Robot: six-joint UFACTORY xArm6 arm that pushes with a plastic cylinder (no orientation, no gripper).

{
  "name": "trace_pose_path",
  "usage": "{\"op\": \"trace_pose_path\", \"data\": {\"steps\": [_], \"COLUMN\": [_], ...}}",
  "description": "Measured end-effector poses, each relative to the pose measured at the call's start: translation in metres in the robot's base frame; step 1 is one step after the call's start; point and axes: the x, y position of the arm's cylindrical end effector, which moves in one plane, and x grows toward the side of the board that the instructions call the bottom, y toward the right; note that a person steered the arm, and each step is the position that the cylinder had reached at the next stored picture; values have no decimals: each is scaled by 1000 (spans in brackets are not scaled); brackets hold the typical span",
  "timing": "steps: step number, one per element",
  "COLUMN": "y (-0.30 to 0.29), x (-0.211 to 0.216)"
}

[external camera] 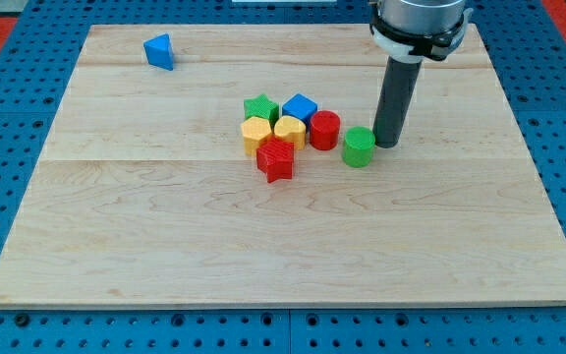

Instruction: Move the green circle closer to the red circle

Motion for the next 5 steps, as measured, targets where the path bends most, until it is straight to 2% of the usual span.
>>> {"op": "trace_pose_path", "data": {"steps": [1,2,4,5], "y": [5,-2,-13,-17], "x": [18,17,-11,-10]}}
